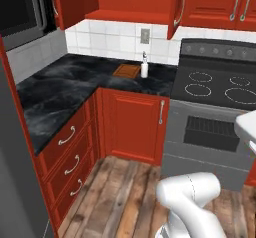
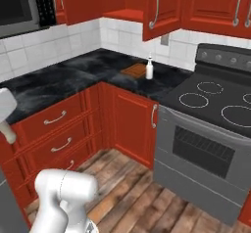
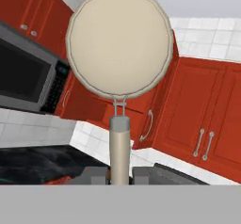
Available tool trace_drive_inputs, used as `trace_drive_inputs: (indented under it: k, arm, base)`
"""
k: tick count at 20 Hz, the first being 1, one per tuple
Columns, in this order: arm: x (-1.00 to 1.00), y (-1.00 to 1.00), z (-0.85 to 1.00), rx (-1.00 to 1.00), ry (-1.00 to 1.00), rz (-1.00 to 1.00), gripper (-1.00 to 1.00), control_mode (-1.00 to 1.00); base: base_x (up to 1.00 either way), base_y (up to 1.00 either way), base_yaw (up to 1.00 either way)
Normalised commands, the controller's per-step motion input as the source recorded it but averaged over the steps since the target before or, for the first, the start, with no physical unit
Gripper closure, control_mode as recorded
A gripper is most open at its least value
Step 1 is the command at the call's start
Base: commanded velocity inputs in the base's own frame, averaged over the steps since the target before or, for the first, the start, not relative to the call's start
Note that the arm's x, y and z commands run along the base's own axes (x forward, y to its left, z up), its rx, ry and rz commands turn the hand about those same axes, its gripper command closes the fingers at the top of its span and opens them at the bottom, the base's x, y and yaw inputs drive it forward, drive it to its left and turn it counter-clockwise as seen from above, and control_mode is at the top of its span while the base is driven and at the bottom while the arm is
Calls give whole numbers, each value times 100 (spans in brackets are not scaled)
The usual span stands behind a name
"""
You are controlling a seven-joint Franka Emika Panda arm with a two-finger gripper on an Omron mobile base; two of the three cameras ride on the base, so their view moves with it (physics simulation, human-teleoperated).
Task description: Grab the spray bottle from the cabinet, then place it next to the cutting board for sanitizing. Then grab the dish brush from the countertop next to the sink and place it next to the cutting board.
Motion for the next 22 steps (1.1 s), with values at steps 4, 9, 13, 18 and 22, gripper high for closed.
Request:
trace_drive_inputs:
  k: [4,9,13,18,22]
  arm:
    - [0,0,0,0,0,0,100,100]
    - [0,0,0,0,0,0,100,100]
    - [0,0,0,0,0,0,100,100]
    - [0,0,0,0,0,0,100,100]
    - [0,0,0,0,0,0,100,100]
  base:
    - [73,6,13]
    - [100,19,0]
    - [100,52,0]
    - [100,82,-1]
    - [100,58,0]
